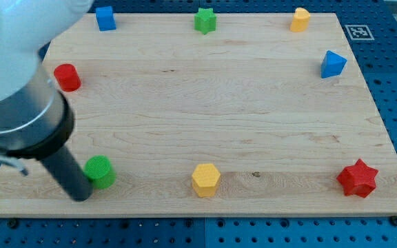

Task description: Slide the yellow hexagon slightly to the bottom right side of the green circle

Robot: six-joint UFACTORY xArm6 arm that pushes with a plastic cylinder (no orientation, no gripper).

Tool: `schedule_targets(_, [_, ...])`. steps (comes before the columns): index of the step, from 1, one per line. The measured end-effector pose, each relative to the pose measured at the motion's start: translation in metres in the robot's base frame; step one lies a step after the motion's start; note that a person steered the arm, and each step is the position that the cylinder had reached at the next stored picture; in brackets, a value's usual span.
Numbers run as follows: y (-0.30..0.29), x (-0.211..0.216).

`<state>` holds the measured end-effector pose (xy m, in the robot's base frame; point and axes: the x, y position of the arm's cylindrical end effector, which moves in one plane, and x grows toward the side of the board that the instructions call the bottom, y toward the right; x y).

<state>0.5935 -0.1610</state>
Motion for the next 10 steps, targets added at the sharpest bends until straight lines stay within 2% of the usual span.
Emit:
schedule_targets(2, [0.052,-0.042])
schedule_targets(3, [0.078,-0.027])
schedule_targets(5, [0.175,0.009])
schedule_targets(6, [0.195,0.025])
schedule_targets(7, [0.204,0.025])
schedule_targets(8, [0.254,0.016])
schedule_targets(10, [0.27,0.011])
